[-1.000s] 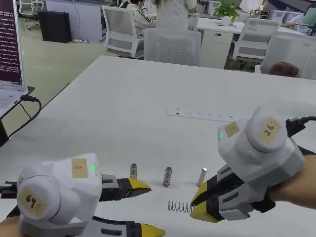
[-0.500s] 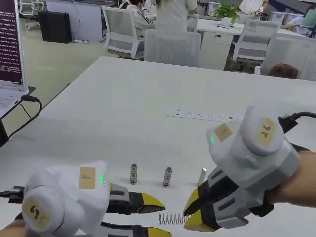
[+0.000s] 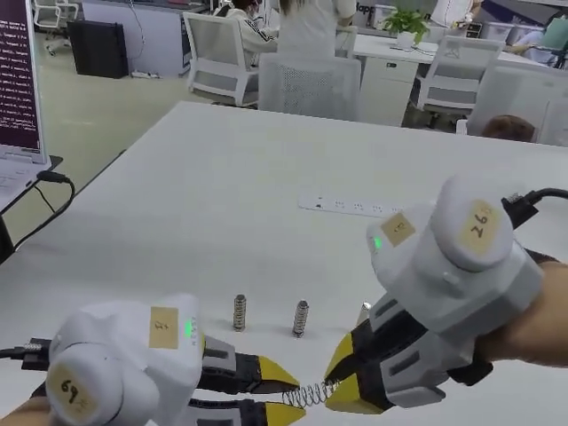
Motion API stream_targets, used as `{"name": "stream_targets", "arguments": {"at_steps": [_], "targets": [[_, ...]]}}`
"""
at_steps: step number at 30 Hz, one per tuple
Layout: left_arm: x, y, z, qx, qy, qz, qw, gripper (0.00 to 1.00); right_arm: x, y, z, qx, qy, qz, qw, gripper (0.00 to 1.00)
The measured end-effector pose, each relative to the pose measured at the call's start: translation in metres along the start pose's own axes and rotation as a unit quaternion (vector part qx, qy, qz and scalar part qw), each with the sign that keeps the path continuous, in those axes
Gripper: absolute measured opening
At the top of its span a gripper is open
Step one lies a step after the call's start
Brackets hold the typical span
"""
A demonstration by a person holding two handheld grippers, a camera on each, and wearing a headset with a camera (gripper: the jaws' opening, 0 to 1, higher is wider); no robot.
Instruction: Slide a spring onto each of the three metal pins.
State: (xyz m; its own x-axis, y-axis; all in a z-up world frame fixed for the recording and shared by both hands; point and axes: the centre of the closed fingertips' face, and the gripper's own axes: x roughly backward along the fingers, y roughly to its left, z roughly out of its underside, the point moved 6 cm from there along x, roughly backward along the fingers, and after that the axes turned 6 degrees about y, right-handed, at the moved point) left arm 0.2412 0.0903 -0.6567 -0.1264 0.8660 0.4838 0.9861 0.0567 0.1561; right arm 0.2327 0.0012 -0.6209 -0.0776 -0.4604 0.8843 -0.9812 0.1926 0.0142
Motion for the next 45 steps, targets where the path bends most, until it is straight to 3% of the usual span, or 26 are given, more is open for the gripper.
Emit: {"name": "stream_targets", "arguments": {"at_steps": [11, 23, 30, 38, 45], "targets": [[0.002, 0.003, -0.003, 0.007, -0.012, -0.009, 0.9999, 0.03, 0.010, 0.002, -0.023, 0.016, -0.020, 0.014, 0.9996, 0.08], [0.006, 0.006, -0.006, 0.045, -0.035, -0.007, 0.9983, 0.02, 0.013, 0.002, -0.034, 0.030, -0.008, 0.023, 0.9993, 0.08], [0.007, 0.005, -0.010, 0.048, -0.045, -0.003, 0.9979, 0.02, 0.008, 0.001, -0.033, 0.044, 0.021, 0.018, 0.9987, 0.09], [0.007, 0.005, -0.011, 0.052, -0.040, 0.002, 0.9978, 0.02, 0.003, 0.000, -0.033, 0.064, 0.051, 0.011, 0.9965, 0.09], [0.007, 0.005, -0.011, 0.056, -0.040, 0.001, 0.9976, 0.02, 0.002, -0.001, -0.034, 0.072, 0.061, 0.006, 0.9956, 0.09]]}}
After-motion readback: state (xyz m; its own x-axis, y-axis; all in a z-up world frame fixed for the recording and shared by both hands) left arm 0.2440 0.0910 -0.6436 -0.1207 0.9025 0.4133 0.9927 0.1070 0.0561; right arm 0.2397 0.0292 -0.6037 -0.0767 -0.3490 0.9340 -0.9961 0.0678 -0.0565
